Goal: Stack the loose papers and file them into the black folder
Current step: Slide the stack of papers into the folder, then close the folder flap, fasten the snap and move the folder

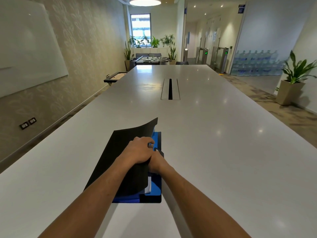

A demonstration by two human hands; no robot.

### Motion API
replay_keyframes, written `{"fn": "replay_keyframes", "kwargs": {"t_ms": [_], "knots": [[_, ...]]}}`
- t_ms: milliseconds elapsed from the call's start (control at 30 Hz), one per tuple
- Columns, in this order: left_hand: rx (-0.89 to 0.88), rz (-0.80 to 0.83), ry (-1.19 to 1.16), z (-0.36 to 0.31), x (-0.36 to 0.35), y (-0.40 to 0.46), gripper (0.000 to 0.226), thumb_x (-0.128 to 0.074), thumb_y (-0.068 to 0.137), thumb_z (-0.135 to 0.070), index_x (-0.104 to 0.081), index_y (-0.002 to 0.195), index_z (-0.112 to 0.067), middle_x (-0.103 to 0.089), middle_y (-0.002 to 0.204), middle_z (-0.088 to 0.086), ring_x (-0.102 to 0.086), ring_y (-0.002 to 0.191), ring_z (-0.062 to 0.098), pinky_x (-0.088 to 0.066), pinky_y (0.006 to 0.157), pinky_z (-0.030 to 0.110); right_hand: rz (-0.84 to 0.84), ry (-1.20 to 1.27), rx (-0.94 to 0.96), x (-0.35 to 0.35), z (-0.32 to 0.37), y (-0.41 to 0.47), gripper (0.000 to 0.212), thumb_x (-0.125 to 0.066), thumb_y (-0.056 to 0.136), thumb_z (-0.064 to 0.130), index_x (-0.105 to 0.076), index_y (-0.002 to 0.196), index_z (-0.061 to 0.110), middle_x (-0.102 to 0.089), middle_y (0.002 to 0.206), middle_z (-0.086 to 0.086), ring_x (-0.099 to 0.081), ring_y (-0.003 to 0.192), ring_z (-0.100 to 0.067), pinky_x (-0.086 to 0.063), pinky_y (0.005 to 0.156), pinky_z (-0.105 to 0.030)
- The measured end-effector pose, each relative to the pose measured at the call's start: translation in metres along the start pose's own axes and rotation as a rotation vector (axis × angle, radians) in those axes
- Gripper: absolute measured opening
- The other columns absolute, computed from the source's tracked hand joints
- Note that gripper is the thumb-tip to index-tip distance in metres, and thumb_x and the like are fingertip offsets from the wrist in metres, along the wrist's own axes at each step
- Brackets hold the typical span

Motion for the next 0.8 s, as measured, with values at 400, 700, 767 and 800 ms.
{"fn": "replay_keyframes", "kwargs": {"t_ms": [400,700,767,800], "knots": [[0.032,0.026,0.137,0.032,-0.033,0.003,0.061,-0.061,0.077,-0.061,-0.047,0.131,-0.035,-0.063,0.116,-0.004,-0.060,0.099,0.013,-0.046,0.078,0.030,-0.444,-0.151,-0.072,0.050,-0.042,-0.035,0.017,-0.057,0.092,0.029,-0.066,0.094,0.015,-0.066,0.084,-0.003,-0.057,0.066,-0.013,-0.049,0.065,-0.022],[-0.168,-0.220,0.033,0.044,-0.044,-0.007,0.039,-0.063,0.082,-0.050,-0.060,0.116,-0.031,-0.057,0.103,-0.012,-0.050,0.098,0.004,-0.045,0.094,0.032,-0.509,-0.019,0.138,0.043,-0.045,-0.041,0.021,-0.061,0.090,0.024,-0.055,0.109,0.019,-0.055,0.111,0.001,-0.050,0.093,-0.008,-0.039,0.079,-0.015],[-0.186,-0.262,-0.012,0.045,-0.044,-0.010,0.047,-0.064,0.082,-0.048,-0.055,0.125,-0.030,-0.058,0.109,-0.011,-0.050,0.104,0.005,-0.040,0.096,0.029,-0.500,0.013,0.168,0.042,-0.044,-0.041,0.034,-0.062,0.088,0.023,-0.051,0.121,0.020,-0.055,0.120,0.000,-0.051,0.106,-0.011,-0.037,0.087,-0.016],[-0.196,-0.262,-0.024,0.044,-0.046,-0.010,0.051,-0.064,0.083,-0.047,-0.052,0.129,-0.029,-0.058,0.114,-0.010,-0.050,0.108,0.006,-0.038,0.099,0.029,-0.491,0.001,0.176,0.042,-0.044,-0.039,0.038,-0.062,0.088,0.023,-0.050,0.125,0.021,-0.056,0.124,0.000,-0.051,0.112,-0.013,-0.037,0.091,-0.018]]}}
Point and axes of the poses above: each hand's wrist, its own y-axis towards the middle knuckle, its own x-axis out of the back of the hand, z = x × y, the point moved 9 cm from there along y, towards the middle knuckle
